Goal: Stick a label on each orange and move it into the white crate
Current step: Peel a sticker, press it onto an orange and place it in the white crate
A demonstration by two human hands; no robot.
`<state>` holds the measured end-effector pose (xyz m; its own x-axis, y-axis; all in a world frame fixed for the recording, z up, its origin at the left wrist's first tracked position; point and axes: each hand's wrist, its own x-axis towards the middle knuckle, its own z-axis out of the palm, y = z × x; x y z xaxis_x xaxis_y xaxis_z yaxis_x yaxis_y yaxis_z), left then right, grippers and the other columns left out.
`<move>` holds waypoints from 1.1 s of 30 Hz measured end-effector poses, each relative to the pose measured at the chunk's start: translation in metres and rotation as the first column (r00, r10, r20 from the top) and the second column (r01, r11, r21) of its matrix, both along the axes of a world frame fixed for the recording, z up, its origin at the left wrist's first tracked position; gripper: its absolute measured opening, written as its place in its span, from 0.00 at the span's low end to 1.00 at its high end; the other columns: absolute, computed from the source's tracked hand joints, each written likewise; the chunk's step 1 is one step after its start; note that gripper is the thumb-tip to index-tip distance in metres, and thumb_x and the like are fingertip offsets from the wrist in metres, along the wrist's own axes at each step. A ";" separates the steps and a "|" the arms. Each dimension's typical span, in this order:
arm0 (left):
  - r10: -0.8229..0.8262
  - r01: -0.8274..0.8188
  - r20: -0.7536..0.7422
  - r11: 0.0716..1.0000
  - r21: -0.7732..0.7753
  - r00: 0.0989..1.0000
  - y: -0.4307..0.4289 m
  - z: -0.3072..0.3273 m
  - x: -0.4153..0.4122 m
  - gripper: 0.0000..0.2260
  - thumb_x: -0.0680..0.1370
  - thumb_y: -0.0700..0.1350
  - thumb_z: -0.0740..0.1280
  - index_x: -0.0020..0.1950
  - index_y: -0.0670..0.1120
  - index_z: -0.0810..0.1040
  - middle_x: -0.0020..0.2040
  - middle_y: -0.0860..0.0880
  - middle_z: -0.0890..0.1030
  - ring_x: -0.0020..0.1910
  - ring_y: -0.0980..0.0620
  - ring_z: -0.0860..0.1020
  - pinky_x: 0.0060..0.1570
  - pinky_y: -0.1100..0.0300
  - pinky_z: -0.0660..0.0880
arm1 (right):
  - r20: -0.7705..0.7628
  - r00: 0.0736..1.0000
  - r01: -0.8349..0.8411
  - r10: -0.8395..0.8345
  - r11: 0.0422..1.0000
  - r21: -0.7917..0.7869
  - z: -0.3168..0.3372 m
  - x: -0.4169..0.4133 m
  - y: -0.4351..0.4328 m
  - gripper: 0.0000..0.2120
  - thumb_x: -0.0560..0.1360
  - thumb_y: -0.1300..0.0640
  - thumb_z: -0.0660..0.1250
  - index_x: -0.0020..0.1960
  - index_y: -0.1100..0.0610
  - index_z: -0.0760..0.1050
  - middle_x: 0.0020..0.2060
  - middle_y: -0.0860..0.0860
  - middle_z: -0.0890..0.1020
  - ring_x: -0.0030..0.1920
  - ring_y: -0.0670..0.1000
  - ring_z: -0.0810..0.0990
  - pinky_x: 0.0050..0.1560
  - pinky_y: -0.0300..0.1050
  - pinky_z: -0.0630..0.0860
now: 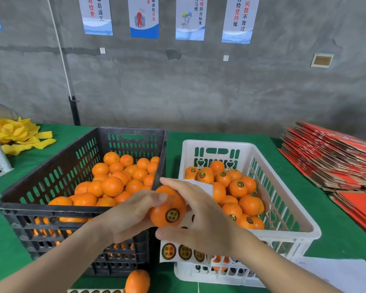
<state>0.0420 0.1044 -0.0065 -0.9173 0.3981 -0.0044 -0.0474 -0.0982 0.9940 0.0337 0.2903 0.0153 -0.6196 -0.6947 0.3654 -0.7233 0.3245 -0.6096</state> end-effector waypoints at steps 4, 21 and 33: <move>0.054 -0.053 0.109 0.999 -0.013 0.993 -0.002 0.003 -0.012 0.28 0.68 0.71 0.65 0.57 0.54 0.83 0.61 0.44 0.81 0.61 0.44 0.78 0.56 0.49 0.78 | -0.084 0.995 0.046 -0.057 0.992 -0.121 -0.005 -0.006 -0.004 0.32 0.65 0.51 0.76 0.66 0.45 0.67 0.60 0.40 0.73 0.60 0.39 0.69 0.59 0.35 0.68; 0.323 -0.268 0.246 0.935 -0.232 0.914 -0.005 0.016 -0.045 0.20 0.68 0.36 0.68 0.59 0.35 0.76 0.53 0.32 0.81 0.53 0.29 0.79 0.56 0.34 0.74 | 0.055 0.814 0.376 -0.578 0.596 0.710 -0.062 -0.202 0.100 0.14 0.67 0.58 0.71 0.53 0.58 0.79 0.53 0.56 0.80 0.52 0.54 0.77 0.51 0.48 0.78; 0.274 -0.247 0.266 0.960 -0.131 0.924 0.004 0.023 -0.034 0.20 0.70 0.42 0.66 0.62 0.38 0.76 0.55 0.35 0.81 0.52 0.34 0.81 0.52 0.42 0.78 | -0.377 0.890 0.178 -0.255 0.958 -0.226 -0.008 -0.046 0.017 0.04 0.72 0.62 0.70 0.46 0.61 0.81 0.39 0.52 0.79 0.39 0.47 0.75 0.41 0.41 0.73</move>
<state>0.0084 0.1083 0.0166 -0.9448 0.1308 -0.3004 -0.3091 -0.0522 0.9496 -0.0123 0.3074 0.0072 -0.5226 -0.4586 0.7187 -0.8414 0.4136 -0.3479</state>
